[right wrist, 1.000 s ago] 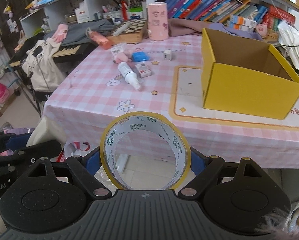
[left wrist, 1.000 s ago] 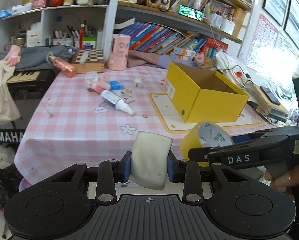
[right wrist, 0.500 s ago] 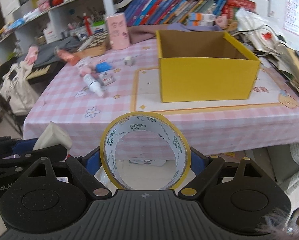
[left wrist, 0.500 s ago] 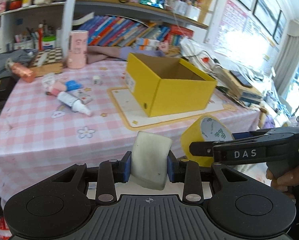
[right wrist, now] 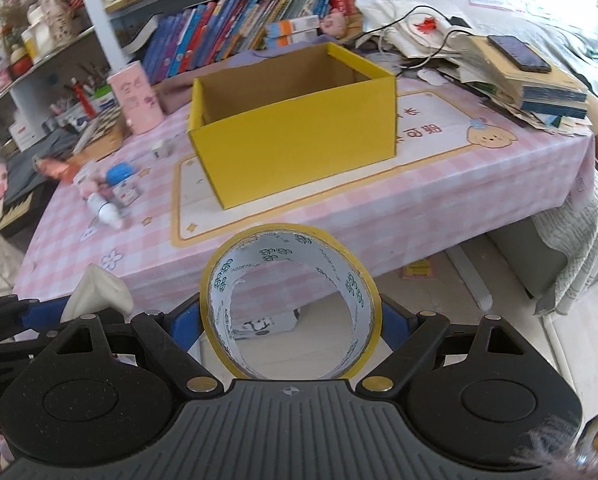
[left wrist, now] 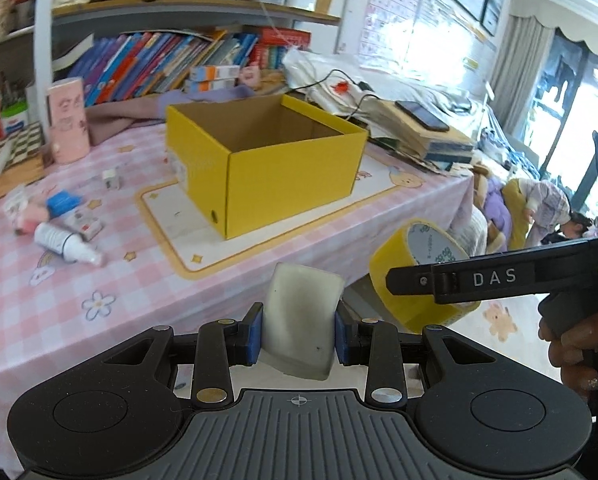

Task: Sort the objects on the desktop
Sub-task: 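Carry the tape roll with the right tool while the left tool carries the eraser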

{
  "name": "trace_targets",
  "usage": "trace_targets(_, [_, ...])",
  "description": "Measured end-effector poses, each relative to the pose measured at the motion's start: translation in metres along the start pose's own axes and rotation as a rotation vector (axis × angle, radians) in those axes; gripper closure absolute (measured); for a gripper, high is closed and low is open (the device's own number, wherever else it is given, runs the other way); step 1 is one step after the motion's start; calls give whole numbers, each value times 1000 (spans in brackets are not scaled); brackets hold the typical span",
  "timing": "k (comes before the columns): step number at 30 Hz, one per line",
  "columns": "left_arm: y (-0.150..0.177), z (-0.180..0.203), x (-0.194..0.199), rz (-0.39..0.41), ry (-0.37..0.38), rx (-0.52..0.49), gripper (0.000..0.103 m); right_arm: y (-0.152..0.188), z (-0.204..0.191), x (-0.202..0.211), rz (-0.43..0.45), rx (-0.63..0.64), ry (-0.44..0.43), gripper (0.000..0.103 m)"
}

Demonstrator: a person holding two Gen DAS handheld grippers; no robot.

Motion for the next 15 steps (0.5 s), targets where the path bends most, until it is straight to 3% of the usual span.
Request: trace_targets(15, [-20, -7, -23, -18, 15, -4, 70, -19, 0, -12, 18, 49, 12, 17])
Point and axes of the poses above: each gripper's, at about its wrist camera, not at the fingertips, and x roughly against the way its jaws point, z to its right, y to its underside, the point moved 2 cm from there along -x, roughly the way its jaws point, and after that the axes turned 6 degrees about y, right-handed, at the moved point
